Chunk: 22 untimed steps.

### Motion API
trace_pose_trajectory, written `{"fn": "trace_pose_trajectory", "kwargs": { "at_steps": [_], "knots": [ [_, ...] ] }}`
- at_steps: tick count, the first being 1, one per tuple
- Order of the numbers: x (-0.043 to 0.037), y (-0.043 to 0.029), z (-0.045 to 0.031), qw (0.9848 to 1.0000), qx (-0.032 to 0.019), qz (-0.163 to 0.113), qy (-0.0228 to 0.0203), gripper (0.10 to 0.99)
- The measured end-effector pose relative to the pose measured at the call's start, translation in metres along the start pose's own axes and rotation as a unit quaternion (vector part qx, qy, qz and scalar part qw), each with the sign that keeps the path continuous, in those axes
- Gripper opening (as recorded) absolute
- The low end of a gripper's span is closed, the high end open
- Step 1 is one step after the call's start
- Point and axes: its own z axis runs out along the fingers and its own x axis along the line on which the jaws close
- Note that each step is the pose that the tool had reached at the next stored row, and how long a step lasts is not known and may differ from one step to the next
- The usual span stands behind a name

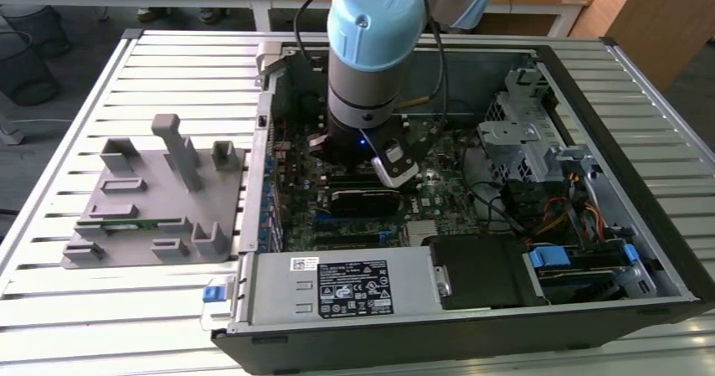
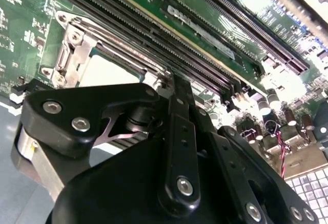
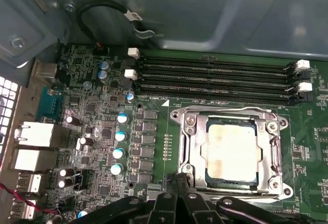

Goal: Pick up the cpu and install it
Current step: 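Install the second cpu locking lever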

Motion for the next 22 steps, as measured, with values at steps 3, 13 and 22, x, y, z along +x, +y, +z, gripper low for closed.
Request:
{"fn": "trace_pose_trajectory", "kwargs": {
  "at_steps": [3, 13, 22],
  "knots": [
    [0.0014, 0.0001, 0.0001, 1.0, -0.0018, 0.0, -0.0001, 0.106],
    [0.0018, 0.0003, -0.0007, 1.0, -0.0023, 0.0, -0.0001, 0.106],
    [0.002, -0.0003, -0.0001, 1.0, -0.0021, 0.0, 0.0, 0.106]
  ]
}}
